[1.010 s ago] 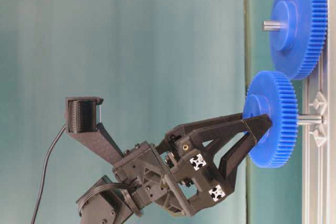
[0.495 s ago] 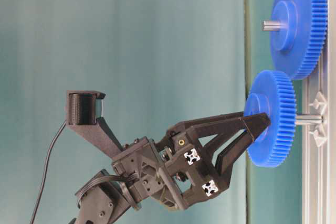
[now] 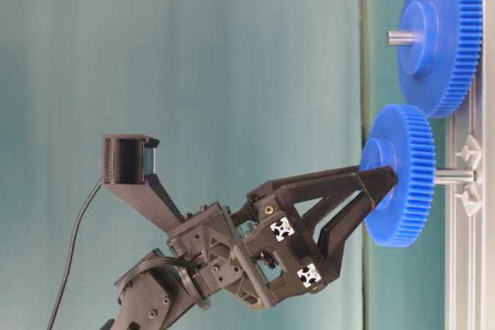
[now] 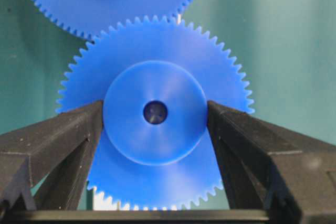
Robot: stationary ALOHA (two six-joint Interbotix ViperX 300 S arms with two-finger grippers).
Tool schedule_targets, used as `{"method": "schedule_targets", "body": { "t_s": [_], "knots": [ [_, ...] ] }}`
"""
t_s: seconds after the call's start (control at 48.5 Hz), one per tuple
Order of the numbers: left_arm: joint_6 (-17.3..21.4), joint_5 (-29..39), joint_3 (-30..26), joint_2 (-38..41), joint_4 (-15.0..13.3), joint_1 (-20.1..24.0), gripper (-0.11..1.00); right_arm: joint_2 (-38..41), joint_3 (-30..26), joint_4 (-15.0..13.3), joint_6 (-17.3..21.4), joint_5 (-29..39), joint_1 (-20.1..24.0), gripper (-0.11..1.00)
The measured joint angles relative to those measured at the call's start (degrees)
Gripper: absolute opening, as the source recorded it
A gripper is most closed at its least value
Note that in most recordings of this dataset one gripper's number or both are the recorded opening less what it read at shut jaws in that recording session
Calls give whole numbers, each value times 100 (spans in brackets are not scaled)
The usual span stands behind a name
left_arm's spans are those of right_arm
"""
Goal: Find the location of the shaft and insert the small gear.
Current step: 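Align the gear's bore over the shaft beside the large gear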
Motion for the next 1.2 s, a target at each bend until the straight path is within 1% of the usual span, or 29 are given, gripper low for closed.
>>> {"method": "schedule_targets", "body": {
  "t_s": [0.227,0.556,0.824,1.195],
  "knots": [
    [0,79,0,-18,0,0,83,-9,0,0,0,0,0,5],
    [0,475,44,-44,0,9,83,-9,9,0,0,0,0,5],
    [0,519,70,-79,0,26,83,-9,0,-9,9,0,0,5],
    [0,554,35,-334,0,35,87,-18,9,0,9,0,-9,5]
  ]
}}
